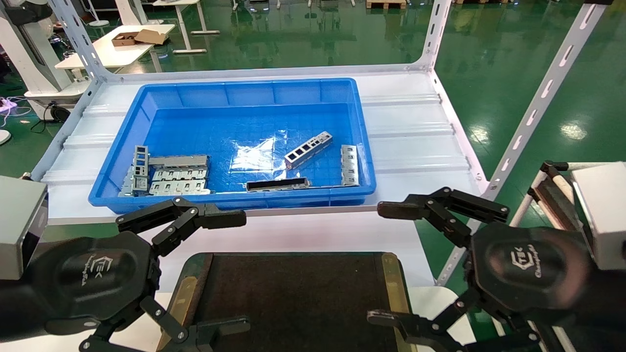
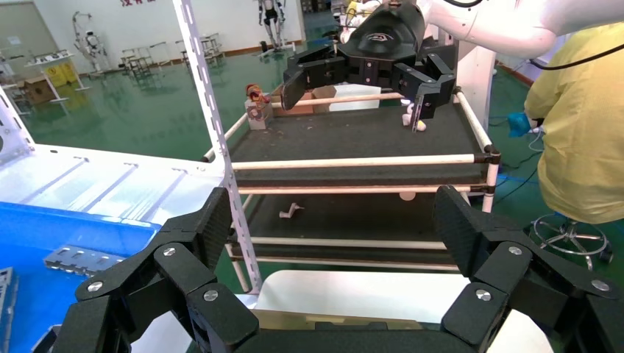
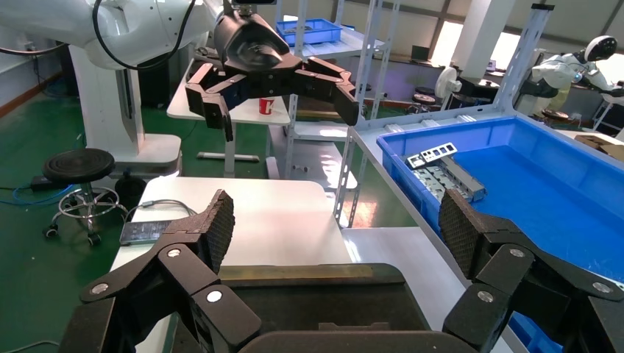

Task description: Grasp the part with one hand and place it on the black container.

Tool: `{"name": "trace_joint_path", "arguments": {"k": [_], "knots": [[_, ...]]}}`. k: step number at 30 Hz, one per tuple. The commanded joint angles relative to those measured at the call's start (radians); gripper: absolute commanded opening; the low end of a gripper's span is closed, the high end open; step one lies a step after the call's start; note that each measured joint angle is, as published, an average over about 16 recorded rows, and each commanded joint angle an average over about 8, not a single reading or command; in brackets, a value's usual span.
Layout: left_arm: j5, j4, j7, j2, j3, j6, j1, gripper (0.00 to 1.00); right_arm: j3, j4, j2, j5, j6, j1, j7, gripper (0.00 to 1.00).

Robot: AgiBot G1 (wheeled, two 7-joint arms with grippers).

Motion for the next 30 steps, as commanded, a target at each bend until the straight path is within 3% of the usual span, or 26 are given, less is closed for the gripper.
{"name": "trace_joint_path", "arguments": {"k": [1, 13, 23, 30], "knots": [[0.000, -0.002, 0.000, -0.002, -0.001, -0.002, 0.000, 1.00, 0.000, 0.000, 0.000, 0.000, 0.000, 0.000, 0.000, 1.00], [0.134, 0.011, -0.005, 0.083, 0.035, -0.184, -0.051, 1.00, 0.000, 0.000, 0.000, 0.000, 0.000, 0.000, 0.000, 1.00], [0.352, 0.188, -0.006, 0.276, 0.133, -0.387, -0.190, 1.00, 0.000, 0.000, 0.000, 0.000, 0.000, 0.000, 0.000, 1.00], [0.476, 0.396, 0.064, 0.428, 0.195, -0.486, -0.292, 1.00, 0.000, 0.000, 0.000, 0.000, 0.000, 0.000, 0.000, 1.00]]}}
